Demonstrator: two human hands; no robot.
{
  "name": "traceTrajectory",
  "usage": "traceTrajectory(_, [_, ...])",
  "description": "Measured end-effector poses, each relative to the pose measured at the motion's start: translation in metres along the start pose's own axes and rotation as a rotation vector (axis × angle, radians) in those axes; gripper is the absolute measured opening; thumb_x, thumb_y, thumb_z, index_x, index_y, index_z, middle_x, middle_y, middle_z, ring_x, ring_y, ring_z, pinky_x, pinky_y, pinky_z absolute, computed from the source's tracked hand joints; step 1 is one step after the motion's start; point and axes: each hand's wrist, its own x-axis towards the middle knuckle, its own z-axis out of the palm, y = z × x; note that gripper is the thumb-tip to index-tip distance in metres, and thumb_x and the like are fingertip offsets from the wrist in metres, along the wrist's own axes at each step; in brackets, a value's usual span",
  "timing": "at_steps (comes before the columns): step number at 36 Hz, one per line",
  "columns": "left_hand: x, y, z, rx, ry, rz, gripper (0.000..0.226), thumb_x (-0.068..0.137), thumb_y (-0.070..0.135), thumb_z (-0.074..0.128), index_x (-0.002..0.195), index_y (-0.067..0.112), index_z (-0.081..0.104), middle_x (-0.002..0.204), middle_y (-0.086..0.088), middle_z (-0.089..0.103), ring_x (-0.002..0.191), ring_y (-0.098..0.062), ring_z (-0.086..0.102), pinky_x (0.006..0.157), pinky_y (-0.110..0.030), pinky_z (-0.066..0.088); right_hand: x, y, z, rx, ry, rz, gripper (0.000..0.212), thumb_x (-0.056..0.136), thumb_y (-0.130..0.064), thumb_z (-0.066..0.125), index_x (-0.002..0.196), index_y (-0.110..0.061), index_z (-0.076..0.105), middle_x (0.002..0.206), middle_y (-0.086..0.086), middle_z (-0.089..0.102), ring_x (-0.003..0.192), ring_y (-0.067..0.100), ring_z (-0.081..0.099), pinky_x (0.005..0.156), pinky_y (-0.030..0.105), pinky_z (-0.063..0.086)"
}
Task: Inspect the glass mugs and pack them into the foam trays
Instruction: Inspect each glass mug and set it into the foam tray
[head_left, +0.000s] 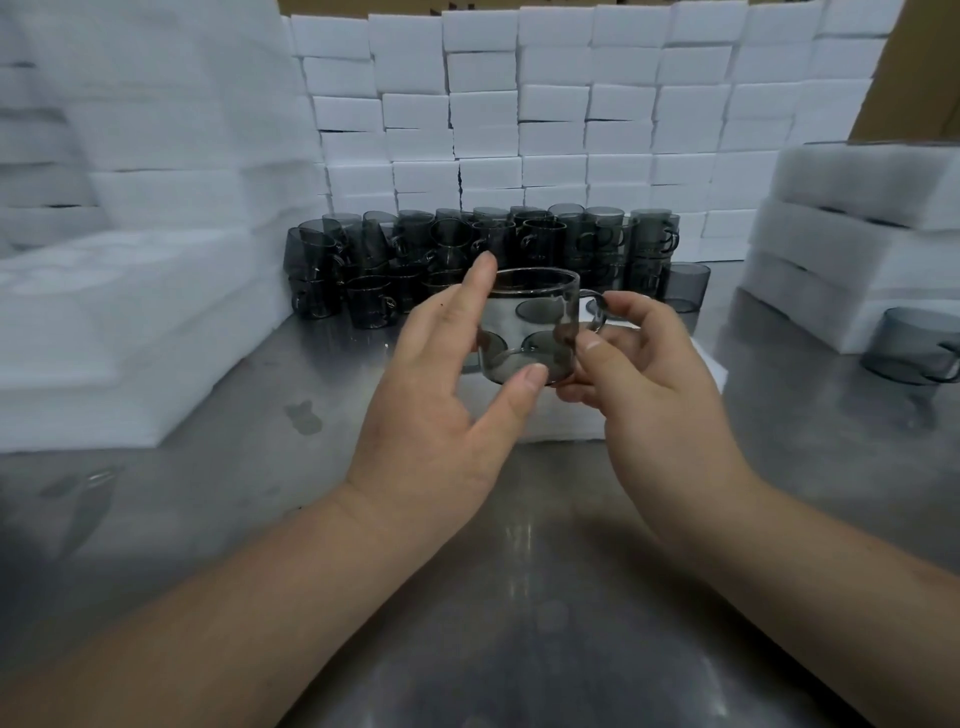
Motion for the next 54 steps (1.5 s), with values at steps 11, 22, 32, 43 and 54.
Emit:
traceTrajectory(11, [-0.0008, 0.0002, 0.0029, 0.017, 0.061, -0.045, 0.078, 0.071, 0.035, 0.067, 0.129, 0.04, 0.015, 0.114, 0.032, 0.033, 0.102, 0.025, 0.039, 0.09, 0.005, 0.025, 0.0003, -0.0006, -0.0001, 0.002, -0.031, -0.011, 0.032, 0.093, -0.002, 0.045, 0.099, -0.033, 0.046, 0.075, -0.017, 0.066, 0.073, 0.0, 0.063, 0.067, 0.017, 0.052])
traceTrajectory(22, [0.0041, 0.0007, 0.004, 0.017, 0.136, 0.027, 0.068, 0.068, 0.021, 0.074, 0.127, 0.024, 0.042, 0.123, 0.015, 0.037, 0.111, 0.014, 0.042, 0.102, -0.012, 0.031, 0.0007, -0.0012, 0.0004, 0.007, -0.038, -0.013, 0.038, 0.093, -0.001, 0.044, 0.099, -0.039, 0.048, 0.084, -0.018, 0.071, 0.084, 0.005, 0.065, 0.071, 0.015, 0.052])
traceTrajectory(32, [0.0039, 0.0005, 0.0042, 0.067, 0.176, 0.069, 0.064, 0.065, 0.018, 0.075, 0.122, 0.012, 0.046, 0.114, 0.011, 0.041, 0.106, -0.005, 0.048, 0.099, -0.017, 0.037, -0.0006, -0.0027, 0.0012, -0.013, -0.039, 0.0, 0.047, 0.09, 0.003, 0.045, 0.119, -0.034, 0.046, 0.091, -0.008, 0.07, 0.091, 0.009, 0.065, 0.081, 0.021, 0.053])
traceTrajectory(43, [0.0041, -0.0025, 0.0045, 0.078, 0.18, 0.068, 0.064, 0.066, 0.02, 0.076, 0.121, 0.022, 0.042, 0.115, 0.007, 0.045, 0.107, -0.007, 0.05, 0.098, -0.016, 0.037, -0.0013, -0.0051, 0.0016, -0.065, -0.042, -0.002, 0.047, 0.091, 0.002, 0.046, 0.12, -0.035, 0.044, 0.089, -0.011, 0.07, 0.09, 0.007, 0.065, 0.087, 0.026, 0.052])
traceTrajectory(54, [0.0038, 0.0036, 0.0009, 0.115, 0.129, 0.004, 0.07, 0.072, 0.028, 0.068, 0.135, 0.014, 0.041, 0.12, 0.008, 0.038, 0.114, -0.004, 0.045, 0.101, -0.01, 0.031, -0.0032, -0.0093, 0.0023, -0.108, -0.045, 0.01, 0.045, 0.091, -0.002, 0.048, 0.104, -0.045, 0.042, 0.089, -0.011, 0.068, 0.084, 0.001, 0.064, 0.092, 0.034, 0.049])
